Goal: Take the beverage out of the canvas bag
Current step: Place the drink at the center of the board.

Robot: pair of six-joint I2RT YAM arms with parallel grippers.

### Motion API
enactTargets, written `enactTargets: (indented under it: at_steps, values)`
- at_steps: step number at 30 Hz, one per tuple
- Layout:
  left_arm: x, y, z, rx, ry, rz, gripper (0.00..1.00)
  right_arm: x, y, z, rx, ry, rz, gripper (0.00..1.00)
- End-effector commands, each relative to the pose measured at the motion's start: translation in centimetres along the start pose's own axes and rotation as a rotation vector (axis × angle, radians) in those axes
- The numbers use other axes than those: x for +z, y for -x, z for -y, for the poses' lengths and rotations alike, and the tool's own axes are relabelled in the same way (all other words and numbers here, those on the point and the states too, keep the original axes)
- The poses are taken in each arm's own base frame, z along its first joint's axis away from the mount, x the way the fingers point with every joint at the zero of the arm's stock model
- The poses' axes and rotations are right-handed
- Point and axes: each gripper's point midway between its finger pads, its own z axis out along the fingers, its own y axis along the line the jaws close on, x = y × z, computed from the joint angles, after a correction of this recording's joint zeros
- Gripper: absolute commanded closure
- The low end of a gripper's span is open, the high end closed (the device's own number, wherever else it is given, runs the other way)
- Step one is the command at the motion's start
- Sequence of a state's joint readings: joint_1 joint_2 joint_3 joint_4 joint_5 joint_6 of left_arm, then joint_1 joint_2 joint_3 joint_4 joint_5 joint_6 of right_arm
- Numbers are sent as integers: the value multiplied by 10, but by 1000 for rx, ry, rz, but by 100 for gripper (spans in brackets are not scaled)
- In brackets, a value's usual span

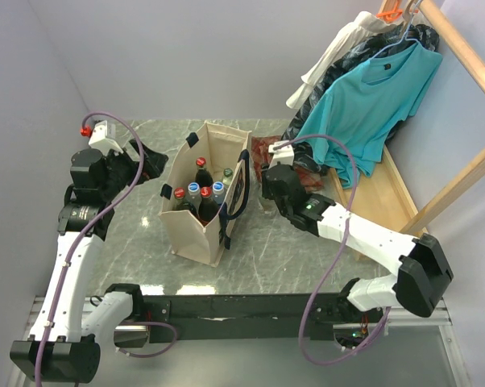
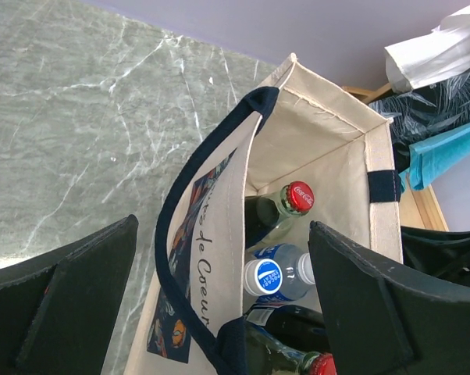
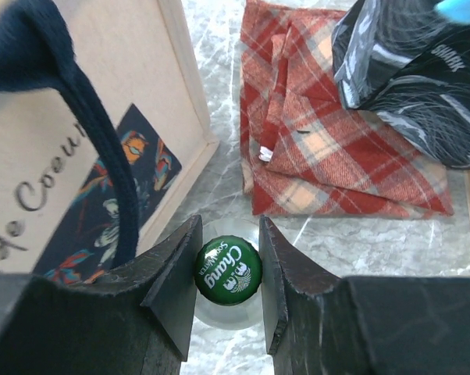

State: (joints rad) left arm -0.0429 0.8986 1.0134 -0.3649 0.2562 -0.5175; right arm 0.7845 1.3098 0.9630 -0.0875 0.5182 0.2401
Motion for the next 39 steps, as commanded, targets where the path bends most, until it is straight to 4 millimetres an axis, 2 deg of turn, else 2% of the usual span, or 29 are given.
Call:
enactTargets:
  at_steps: [1,21,39]
  values:
    - [0,6,-1,8,10,34,4,0,70,-6,125,8,252,100]
    - [4,9,-4,20,22,30,4,28,62,-23,80,18,246,100]
    - [8,3,-6,18,20,12,4,38,52,-32,101,38,226,100]
